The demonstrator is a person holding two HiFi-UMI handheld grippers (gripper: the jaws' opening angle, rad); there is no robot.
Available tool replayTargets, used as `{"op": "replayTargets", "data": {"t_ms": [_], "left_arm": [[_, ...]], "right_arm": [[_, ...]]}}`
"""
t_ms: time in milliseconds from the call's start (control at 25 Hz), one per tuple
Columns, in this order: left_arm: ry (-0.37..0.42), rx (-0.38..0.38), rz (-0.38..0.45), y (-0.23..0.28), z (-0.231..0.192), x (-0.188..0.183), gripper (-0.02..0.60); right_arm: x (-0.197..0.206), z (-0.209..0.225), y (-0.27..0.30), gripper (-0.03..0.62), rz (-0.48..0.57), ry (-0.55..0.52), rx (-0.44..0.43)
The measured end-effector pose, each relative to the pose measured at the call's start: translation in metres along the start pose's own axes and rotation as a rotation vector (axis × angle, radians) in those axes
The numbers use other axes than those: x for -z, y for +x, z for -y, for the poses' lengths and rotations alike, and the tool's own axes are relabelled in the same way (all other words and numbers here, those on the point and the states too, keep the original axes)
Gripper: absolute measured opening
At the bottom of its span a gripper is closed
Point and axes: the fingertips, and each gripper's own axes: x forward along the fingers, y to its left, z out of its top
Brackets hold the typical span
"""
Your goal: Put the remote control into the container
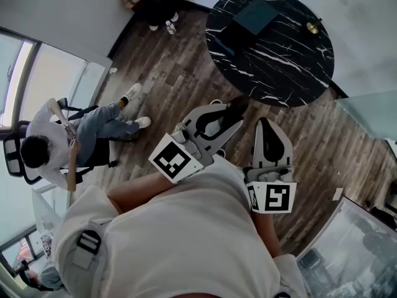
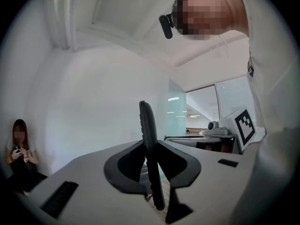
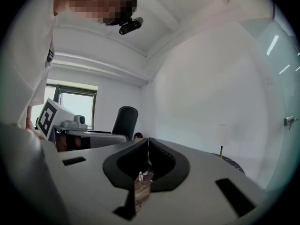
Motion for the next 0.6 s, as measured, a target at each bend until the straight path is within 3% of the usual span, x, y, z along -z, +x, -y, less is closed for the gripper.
{"op": "replayTargets", "data": {"t_ms": [600], "left_arm": [[-0.01,0.042,-0.007,0.078,-0.151,-0.028,0.083]], "right_arm": [[-0.027,0.058,0.161,0.011,-0.011,-0.023,0.038]]}}
